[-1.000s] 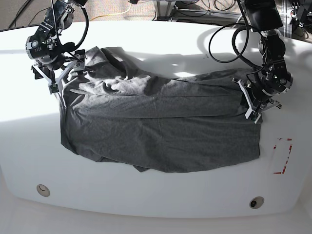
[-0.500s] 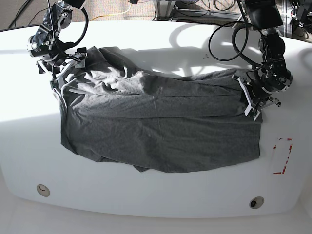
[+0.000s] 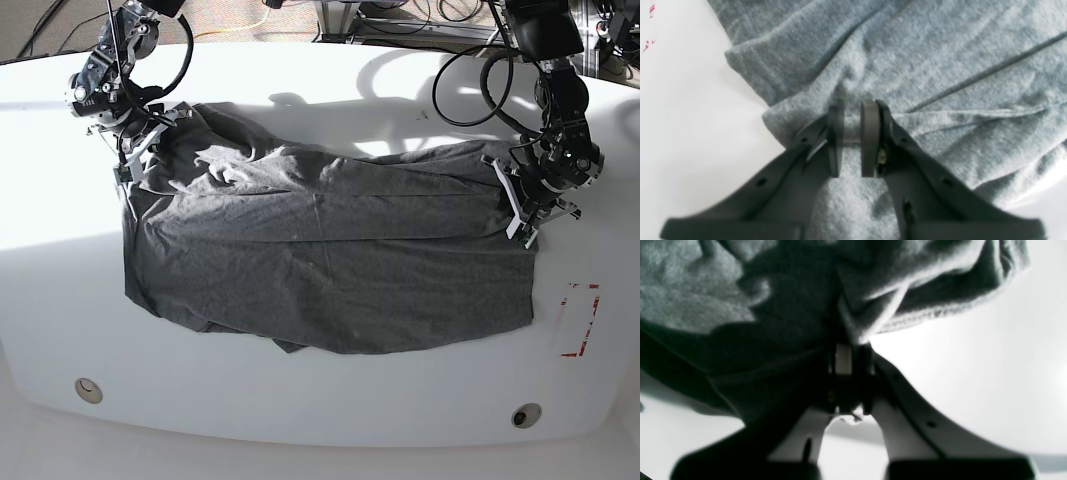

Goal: Layout the t-shirt on the table in an organized manner, then fold the t-shirt properly

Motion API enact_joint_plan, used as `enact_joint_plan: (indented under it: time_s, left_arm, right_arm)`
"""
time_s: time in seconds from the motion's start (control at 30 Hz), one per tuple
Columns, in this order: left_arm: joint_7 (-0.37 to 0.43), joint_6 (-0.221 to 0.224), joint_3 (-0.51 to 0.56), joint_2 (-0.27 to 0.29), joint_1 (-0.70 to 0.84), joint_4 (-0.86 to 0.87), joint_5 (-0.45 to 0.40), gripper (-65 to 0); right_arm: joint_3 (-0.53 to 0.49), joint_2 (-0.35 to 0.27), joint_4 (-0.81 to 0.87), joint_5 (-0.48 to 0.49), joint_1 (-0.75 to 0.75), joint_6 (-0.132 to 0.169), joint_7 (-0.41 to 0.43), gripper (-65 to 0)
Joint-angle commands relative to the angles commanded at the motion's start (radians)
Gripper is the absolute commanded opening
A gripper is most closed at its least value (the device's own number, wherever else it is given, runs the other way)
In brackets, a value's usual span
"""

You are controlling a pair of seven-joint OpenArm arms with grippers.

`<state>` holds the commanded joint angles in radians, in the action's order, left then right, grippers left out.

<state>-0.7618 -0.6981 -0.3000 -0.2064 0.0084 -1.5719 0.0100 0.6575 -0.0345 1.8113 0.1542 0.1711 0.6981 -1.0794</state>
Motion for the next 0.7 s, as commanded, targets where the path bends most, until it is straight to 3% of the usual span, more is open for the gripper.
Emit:
enact_joint_plan:
  time_s: [0.2,0.37,0.7]
  left_arm:
    - [0.000,0.000,0.000,0.000,0.000,0.002,0.000,-57.5]
    - [0.000,0.000,0.000,0.000,-0.002,0.032,0.000,-57.5]
    - [0.000,0.000,0.000,-0.002,-0.003,0.048,0.000,-57.5]
  right_arm:
    - [0.000,-0.006,0.161,0.000,-0.025,0.000,-0.157,-62.8]
    - [0.000,-0.008,0.203,0.000,-0.084,0.000,-0.252,-62.8]
    - [0.000,-0.026,0.196,-0.003,-0.187,0.000,-0.267,-62.6]
